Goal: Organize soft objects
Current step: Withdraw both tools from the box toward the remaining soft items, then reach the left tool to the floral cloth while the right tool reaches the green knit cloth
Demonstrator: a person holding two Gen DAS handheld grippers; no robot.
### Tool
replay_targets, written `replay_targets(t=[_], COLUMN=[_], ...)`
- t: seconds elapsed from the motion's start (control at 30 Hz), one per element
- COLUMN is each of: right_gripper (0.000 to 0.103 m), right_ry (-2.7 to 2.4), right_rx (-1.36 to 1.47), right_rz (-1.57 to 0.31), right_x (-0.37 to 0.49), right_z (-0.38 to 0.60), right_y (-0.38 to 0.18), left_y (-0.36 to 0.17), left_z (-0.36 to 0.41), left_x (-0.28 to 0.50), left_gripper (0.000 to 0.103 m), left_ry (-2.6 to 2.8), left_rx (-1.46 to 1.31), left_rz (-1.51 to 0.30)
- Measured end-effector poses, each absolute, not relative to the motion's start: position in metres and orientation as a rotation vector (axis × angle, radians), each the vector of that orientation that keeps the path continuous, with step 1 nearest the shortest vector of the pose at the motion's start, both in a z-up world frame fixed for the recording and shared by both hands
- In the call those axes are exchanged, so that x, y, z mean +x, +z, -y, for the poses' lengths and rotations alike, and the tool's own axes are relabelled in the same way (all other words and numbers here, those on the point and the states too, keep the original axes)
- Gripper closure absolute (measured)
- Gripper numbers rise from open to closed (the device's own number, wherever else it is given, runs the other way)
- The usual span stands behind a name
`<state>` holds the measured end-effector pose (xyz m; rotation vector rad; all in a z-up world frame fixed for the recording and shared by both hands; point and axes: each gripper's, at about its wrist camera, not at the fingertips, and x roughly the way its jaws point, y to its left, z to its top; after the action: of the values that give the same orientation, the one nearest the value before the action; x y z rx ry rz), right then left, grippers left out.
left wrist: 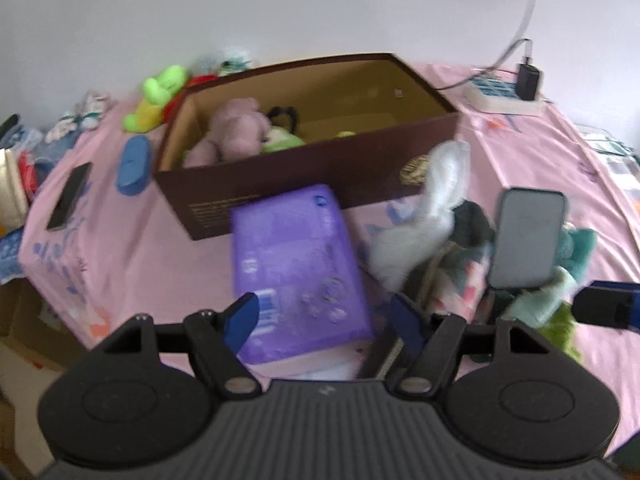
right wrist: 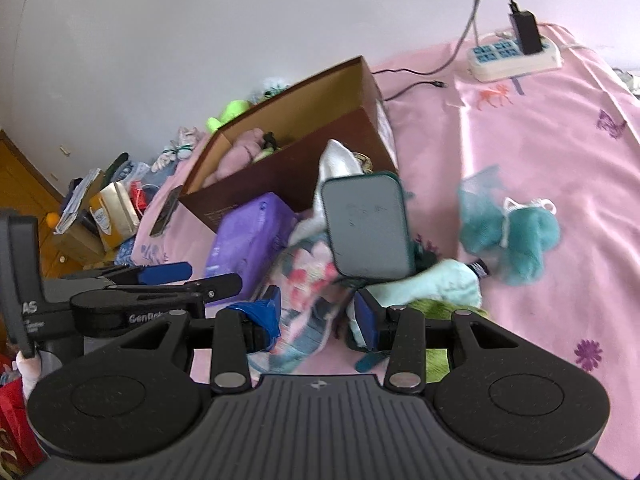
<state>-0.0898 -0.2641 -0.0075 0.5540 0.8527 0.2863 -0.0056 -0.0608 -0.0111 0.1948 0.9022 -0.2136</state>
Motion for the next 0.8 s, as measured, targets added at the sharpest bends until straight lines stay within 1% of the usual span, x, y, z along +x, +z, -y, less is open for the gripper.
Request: replay_targets(t=[0.2, 0.4, 0.63, 0.8], right_gripper=[0.078, 0.078, 0.078, 0.078], right_ry=[0.239, 0.196, 0.169, 0.165], right_rx=[0.579, 0.580, 0.619, 0.632], right_rz=[-0.865, -0.869, -0.882, -0.896], right_x=[-0.098, -0.104, -0.102, -0.099], right_z=[0.280, 0.291, 0.301, 0.304], right_y=[-0.016, -0.021, -0.029, -0.034], left_y=[-0.020, -0.037, -0.045, -0.052], left_z=[0.088, 0.122, 0.141, 0.148], left_x=[-0.018, -0.011, -0.008, -0.004], left_gripper=[0.029, 0.029, 0.029, 0.029], left_ry=[-0.383, -0.423, -0.549, -0.546], left_rx=[0.257, 0.443, 0.495, 0.505], left_rz=[-0.854, -0.782, -0.790, -0.814])
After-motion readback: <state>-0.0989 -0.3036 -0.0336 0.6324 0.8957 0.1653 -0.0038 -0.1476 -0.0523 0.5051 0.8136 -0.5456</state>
